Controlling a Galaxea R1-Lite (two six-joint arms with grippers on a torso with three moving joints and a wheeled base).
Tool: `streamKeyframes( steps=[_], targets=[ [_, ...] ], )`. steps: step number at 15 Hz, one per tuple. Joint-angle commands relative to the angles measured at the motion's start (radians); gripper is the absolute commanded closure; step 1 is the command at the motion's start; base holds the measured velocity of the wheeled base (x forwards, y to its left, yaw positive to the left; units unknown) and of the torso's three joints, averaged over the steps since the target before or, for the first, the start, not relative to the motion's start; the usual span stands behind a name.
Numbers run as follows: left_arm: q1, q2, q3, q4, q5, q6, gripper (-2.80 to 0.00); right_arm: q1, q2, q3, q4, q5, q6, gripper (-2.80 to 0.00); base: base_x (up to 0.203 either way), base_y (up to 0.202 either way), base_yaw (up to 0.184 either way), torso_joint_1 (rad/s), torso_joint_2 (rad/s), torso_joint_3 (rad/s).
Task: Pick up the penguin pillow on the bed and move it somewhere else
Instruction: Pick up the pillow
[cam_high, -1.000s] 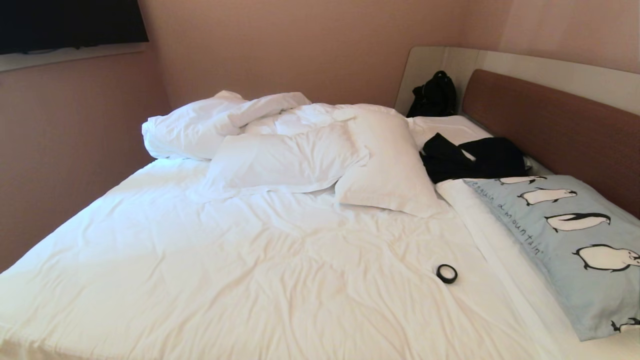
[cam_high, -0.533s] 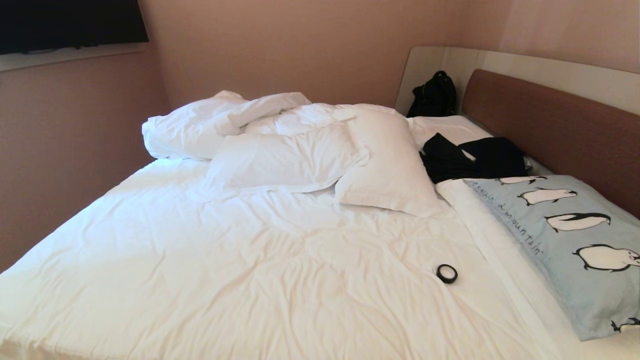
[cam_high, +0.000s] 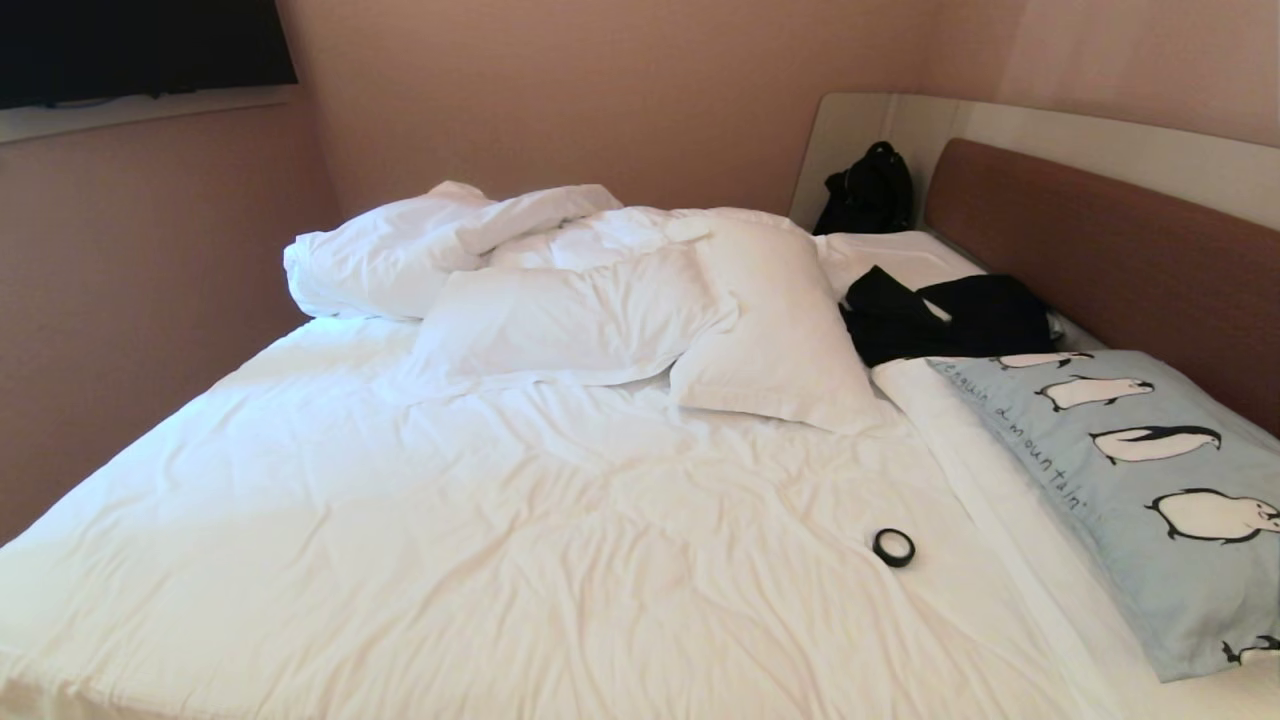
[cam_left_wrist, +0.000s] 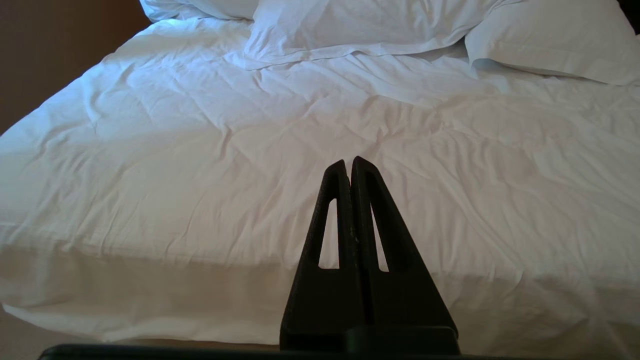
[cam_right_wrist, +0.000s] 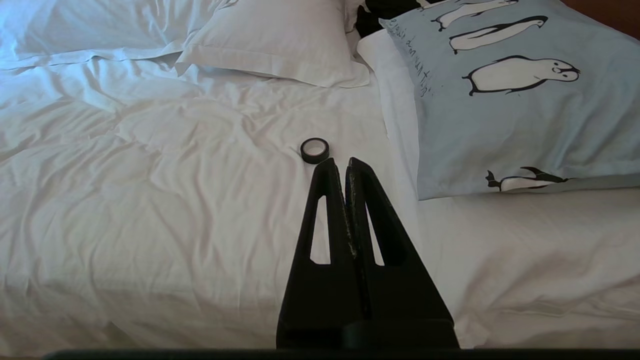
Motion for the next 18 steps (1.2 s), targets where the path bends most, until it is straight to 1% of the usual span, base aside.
streamKeyframes(
  steps=[1, 3, 6, 9, 12, 15, 18],
  targets=[
    [0.000, 0.000, 0.002, 0.000, 0.000, -0.001, 0.00, 0.000, 0.000, 0.000, 0.000, 0.000, -0.003, 0.00, 0.000, 0.000, 0.000, 0.000, 0.00, 0.000],
    [0.000, 0.000, 0.002, 0.000, 0.000, -0.001, 0.00, 0.000, 0.000, -0.035, 0.003, 0.005, -0.006, 0.00, 0.000, 0.000, 0.000, 0.000, 0.00, 0.000],
    [0.000, 0.000, 0.002, 0.000, 0.000, 0.000, 0.00, 0.001, 0.049, -0.166, 0.069, 0.014, -0.006, 0.00, 0.000, 0.000, 0.000, 0.000, 0.00, 0.000],
    [0.000, 0.000, 0.002, 0.000, 0.000, 0.000, 0.00, 0.001, 0.156, -0.229, 0.083, 0.014, -0.003, 0.00, 0.000, 0.000, 0.000, 0.000, 0.00, 0.000],
    [0.000, 0.000, 0.002, 0.000, 0.000, -0.001, 0.00, 0.000, 0.330, -0.284, 0.077, 0.006, 0.004, 0.00, 0.000, 0.000, 0.000, 0.000, 0.00, 0.000],
    [0.000, 0.000, 0.002, 0.000, 0.000, -0.001, 0.00, -0.001, 0.525, -0.367, 0.015, 0.002, 0.056, 0.00, 0.000, 0.000, 0.000, 0.000, 0.00, 0.000],
    [0.000, 0.000, 0.002, 0.000, 0.000, -0.001, 0.00, -0.006, 0.762, -0.412, -0.136, -0.011, 0.091, 0.00, 0.000, 0.000, 0.000, 0.000, 0.00, 0.000]
  ],
)
